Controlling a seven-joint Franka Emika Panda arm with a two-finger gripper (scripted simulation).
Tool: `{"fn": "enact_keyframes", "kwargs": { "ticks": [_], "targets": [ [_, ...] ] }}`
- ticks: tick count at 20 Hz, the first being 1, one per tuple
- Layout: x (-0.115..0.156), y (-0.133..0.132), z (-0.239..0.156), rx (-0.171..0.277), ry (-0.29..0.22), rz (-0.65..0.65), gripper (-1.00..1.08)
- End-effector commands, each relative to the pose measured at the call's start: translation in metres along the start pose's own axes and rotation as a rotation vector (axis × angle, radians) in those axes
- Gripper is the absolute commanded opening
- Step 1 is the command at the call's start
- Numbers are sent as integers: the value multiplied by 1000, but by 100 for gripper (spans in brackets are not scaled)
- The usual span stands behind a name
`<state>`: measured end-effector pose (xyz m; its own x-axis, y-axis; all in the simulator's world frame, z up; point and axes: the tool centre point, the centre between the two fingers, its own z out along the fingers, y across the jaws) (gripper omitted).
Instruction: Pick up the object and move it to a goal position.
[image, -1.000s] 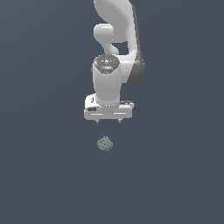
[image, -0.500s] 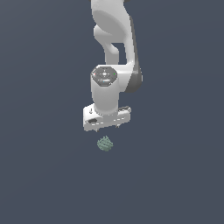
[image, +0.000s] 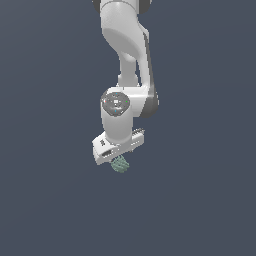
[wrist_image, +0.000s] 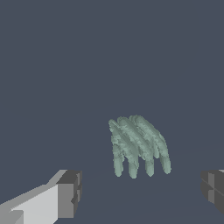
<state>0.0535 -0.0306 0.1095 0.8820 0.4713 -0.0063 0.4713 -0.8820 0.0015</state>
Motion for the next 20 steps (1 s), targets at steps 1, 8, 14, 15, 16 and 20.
{"fn": "enact_keyframes", "kwargs": {
  "ticks": [1, 8, 14, 15, 16, 20],
  "targets": [
    [3, 4, 6, 0, 2, -48, 100],
    [9, 10, 17, 1, 6, -126, 100],
    [9, 11, 19, 1, 6, -138, 100],
    [9, 11, 20, 1, 6, -138, 100],
    [9, 11, 21, 1, 6, -138, 100],
    [9, 11, 33, 1, 6, -139, 100]
  ]
}}
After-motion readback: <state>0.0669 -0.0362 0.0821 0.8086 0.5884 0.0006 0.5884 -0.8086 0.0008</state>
